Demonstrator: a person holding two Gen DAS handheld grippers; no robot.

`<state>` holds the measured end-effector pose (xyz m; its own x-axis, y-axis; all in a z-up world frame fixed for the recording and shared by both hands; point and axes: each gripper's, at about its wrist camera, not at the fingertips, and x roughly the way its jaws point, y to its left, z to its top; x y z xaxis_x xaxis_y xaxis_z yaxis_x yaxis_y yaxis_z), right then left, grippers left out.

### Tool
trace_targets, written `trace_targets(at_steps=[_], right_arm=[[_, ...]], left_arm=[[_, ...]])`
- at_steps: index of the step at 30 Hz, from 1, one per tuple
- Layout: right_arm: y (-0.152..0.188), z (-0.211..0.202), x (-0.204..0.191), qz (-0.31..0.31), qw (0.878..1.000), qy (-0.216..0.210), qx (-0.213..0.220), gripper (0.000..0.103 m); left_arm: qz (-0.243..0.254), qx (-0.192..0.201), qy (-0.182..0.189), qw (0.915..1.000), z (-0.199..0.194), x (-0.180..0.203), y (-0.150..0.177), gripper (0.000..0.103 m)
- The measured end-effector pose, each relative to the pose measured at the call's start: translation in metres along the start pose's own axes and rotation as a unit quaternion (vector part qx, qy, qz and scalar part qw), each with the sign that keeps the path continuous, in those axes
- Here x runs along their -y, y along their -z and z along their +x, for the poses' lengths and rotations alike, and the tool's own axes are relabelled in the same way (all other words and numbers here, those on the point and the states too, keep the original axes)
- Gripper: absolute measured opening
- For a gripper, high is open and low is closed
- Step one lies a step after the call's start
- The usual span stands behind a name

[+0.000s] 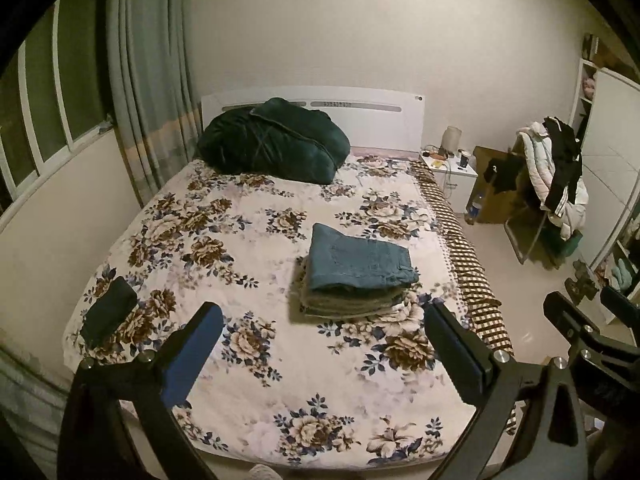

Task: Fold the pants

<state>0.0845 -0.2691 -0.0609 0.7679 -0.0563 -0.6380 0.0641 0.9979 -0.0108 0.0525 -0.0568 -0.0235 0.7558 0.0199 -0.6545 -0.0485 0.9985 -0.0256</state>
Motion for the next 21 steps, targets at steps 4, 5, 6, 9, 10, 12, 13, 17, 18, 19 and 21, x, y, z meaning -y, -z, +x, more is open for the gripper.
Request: trace_targets(at_steps=[4, 5, 6, 9, 10, 12, 13, 17, 18, 19, 21], right_arm=[[-0.0007, 0.0026, 0.0006, -0.001, 1.000, 0.000, 0.001, 0.103], [-0.0002, 0.0023, 0.0004, 0.000, 1.000, 0.001, 0.001, 0.103], [0.0000, 0.0021, 0.0003, 0.001, 1.000, -0.001, 0.000, 0.103], [-0.0023, 0.0055, 0.0039, 0.002, 1.000, -0.004, -0.002, 0.103], [-0.0029, 0.0064, 0.0042, 0.001, 1.000, -0.005, -0.003, 0.103], [-0.0027, 0.0057, 0.0048, 0.001, 1.000, -0.004, -0.003, 0.103], [-0.0025, 0.0060, 0.0039, 0.003, 1.000, -0.004, -0.003, 0.103], [-0.0035, 0.0098, 0.0060, 0.004, 1.000, -0.006, -0.002, 0.103], [-0.0035, 0.0098, 0.0059, 0.004, 1.000, -0.006, -0.002, 0.103], [-0.0031, 0.0095, 0.0059, 0.004, 1.000, -0.005, -0.002, 0.103], [-0.0027, 0.0094, 0.0059, 0.005, 1.000, -0.005, -0.002, 0.103]], left_arm=[[-0.004, 0.002, -0.003, 1.0000, -0.0022, -0.0017, -0.0002, 0.103], [-0.005, 0.002, -0.003, 1.0000, -0.0030, -0.0018, -0.0005, 0.103], [-0.004, 0.002, -0.004, 1.0000, -0.0033, -0.0014, -0.0005, 0.103], [-0.002, 0.003, -0.007, 1.0000, -0.0045, 0.0005, -0.0006, 0.103], [-0.003, 0.003, -0.007, 1.0000, -0.0047, 0.0004, -0.0007, 0.103], [-0.002, 0.002, -0.009, 1.0000, -0.0057, 0.0007, -0.0007, 0.103], [-0.001, 0.002, -0.009, 1.0000, -0.0063, 0.0014, -0.0004, 0.103], [0.002, 0.000, -0.008, 1.0000, -0.0060, 0.0024, 0.0003, 0.103], [0.003, 0.000, -0.010, 0.9999, -0.0065, 0.0026, 0.0007, 0.103], [0.003, 0.000, -0.009, 0.9999, -0.0060, 0.0023, 0.0010, 0.103], [0.003, -0.002, -0.009, 1.0000, -0.0061, 0.0031, 0.0013, 0.103]])
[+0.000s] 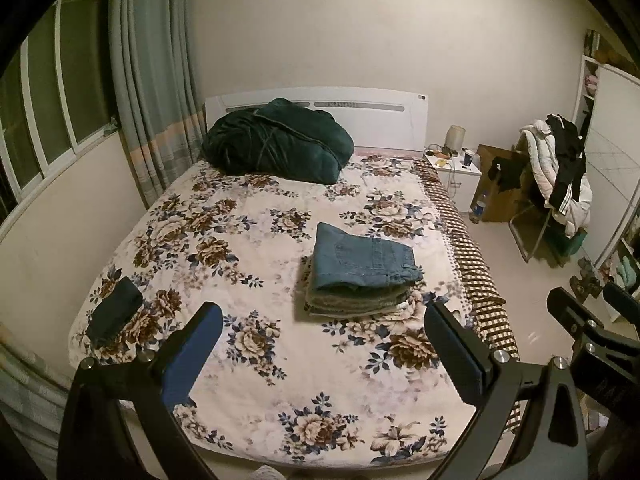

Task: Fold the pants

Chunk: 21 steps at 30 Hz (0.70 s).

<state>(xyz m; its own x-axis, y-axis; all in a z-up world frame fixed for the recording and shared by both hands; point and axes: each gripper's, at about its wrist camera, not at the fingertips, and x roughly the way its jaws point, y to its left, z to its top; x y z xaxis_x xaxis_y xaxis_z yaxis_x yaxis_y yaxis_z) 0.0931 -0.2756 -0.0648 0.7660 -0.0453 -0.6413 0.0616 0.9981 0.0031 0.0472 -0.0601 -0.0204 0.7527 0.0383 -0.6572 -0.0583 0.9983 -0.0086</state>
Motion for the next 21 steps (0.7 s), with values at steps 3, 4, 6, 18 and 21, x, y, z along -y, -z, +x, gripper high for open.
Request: trace_targets(at_steps=[3, 4, 6, 18, 21], right_arm=[[0.0003, -0.0002, -0.0002, 0.000, 1.000, 0.000, 0.000, 0.103], [-0.0001, 0.0001, -0.0003, 0.000, 1.000, 0.000, 0.000, 0.103], [-0.0004, -0.0007, 0.0003, -0.001, 1.000, 0.000, -0.001, 0.103], [0.0015, -0.0013, 0.0004, -0.002, 1.000, 0.000, 0.000, 0.103], [0.0015, -0.0014, 0.0001, -0.001, 1.000, 0.000, 0.000, 0.103]], left_arm=[[0.001, -0.001, 0.000, 1.0000, -0.0001, 0.0000, 0.0007, 0.103], [0.001, -0.001, 0.000, 1.0000, -0.0002, 0.0000, 0.0007, 0.103], [0.001, 0.000, 0.001, 1.0000, -0.0008, 0.0006, 0.0009, 0.103], [0.001, 0.001, 0.000, 1.0000, -0.0019, 0.0006, 0.0021, 0.103], [0.000, 0.001, 0.001, 1.0000, -0.0020, 0.0001, 0.0023, 0.103]])
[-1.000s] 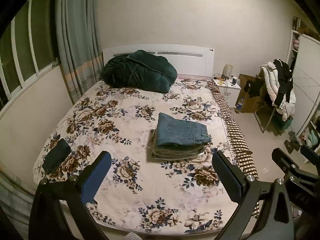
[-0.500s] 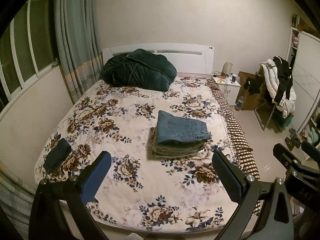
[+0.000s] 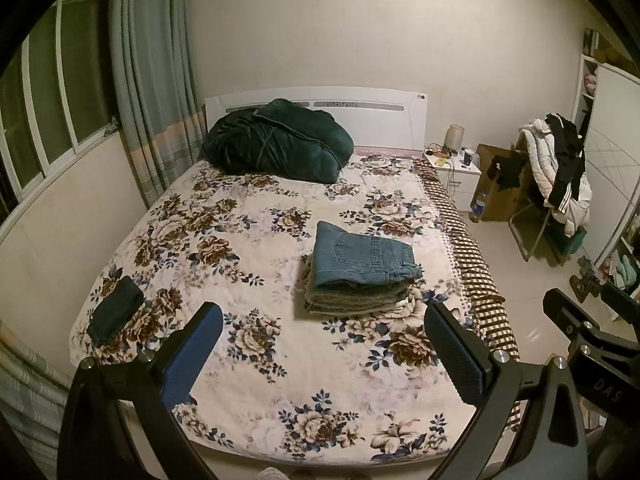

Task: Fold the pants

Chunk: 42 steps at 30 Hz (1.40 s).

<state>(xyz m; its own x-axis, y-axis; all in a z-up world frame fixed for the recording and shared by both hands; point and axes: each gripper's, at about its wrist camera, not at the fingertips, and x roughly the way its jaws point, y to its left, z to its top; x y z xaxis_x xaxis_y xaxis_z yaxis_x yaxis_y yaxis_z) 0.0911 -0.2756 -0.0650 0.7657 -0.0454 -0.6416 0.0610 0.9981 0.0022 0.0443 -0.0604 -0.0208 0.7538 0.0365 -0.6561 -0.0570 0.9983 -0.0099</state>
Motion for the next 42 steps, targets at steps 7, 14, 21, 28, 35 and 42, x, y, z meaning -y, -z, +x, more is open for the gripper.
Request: trace_targets(at_steps=[7, 14, 21, 28, 35, 42], right_arm=[[0.0004, 0.0008, -0.0011, 0.000, 1.000, 0.000, 0.000, 0.103], [0.0006, 0.0004, -0.0010, 0.000, 1.000, 0.000, -0.001, 0.103], [0.0014, 0.0016, -0.0018, 0.002, 1.000, -0.001, 0.000, 0.103], [0.0028, 0.0008, -0.0023, 0.001, 1.000, -0.001, 0.000, 0.103], [0.0028, 0.0016, -0.0026, 0.001, 1.000, -0.001, 0.000, 0.103], [0.0031, 0.0011, -0.0022, 0.000, 1.000, -0.001, 0.001, 0.103]], left_arm=[[0.002, 0.000, 0.000, 1.0000, 0.0007, -0.0004, -0.0002, 0.103], [0.002, -0.001, -0.001, 1.0000, 0.0003, -0.0002, 0.0002, 0.103], [0.003, 0.000, -0.001, 1.0000, -0.0003, -0.0007, 0.0013, 0.103], [0.003, 0.001, -0.001, 1.0000, -0.0009, -0.0012, 0.0023, 0.103], [0.005, 0.002, -0.002, 1.0000, -0.0030, -0.0039, 0.0050, 0.103], [0.004, 0.001, -0.003, 1.0000, -0.0035, -0.0043, 0.0052, 0.103]])
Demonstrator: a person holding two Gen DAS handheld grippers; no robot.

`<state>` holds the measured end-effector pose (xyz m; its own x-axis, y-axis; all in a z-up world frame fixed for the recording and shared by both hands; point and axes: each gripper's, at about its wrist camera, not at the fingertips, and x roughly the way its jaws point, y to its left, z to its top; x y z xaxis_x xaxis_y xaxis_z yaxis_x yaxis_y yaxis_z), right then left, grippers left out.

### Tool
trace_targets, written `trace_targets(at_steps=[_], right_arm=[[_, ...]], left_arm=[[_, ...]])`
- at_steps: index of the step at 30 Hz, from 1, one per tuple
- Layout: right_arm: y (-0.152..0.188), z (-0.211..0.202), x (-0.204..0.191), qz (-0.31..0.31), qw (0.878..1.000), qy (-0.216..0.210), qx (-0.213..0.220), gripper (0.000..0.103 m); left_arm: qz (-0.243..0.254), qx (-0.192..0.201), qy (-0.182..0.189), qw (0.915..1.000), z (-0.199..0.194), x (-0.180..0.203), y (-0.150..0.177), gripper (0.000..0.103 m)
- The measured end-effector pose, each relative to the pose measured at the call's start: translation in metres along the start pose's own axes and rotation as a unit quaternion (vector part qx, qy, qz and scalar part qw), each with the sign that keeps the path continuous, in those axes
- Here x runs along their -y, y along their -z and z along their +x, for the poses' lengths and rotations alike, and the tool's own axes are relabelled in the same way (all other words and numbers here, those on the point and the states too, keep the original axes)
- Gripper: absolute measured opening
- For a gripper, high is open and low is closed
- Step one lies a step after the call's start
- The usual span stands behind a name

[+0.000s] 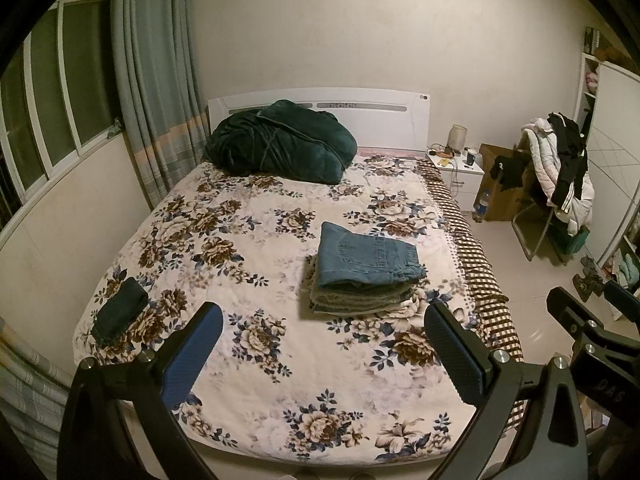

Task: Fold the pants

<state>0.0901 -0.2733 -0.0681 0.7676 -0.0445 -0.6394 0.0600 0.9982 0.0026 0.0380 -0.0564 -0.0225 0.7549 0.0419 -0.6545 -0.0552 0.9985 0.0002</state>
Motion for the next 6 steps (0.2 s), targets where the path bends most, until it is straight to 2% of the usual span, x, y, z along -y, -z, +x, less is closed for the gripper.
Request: trace_targets(at_steps=[6], right_arm=[[0.0007, 0.0000, 0.0007, 0.001, 1.000, 0.000, -0.001, 0.103]], left_arm=[[0.001, 0.005, -0.003, 1.0000, -0.0023, -0.0037, -0.0021, 0.103]])
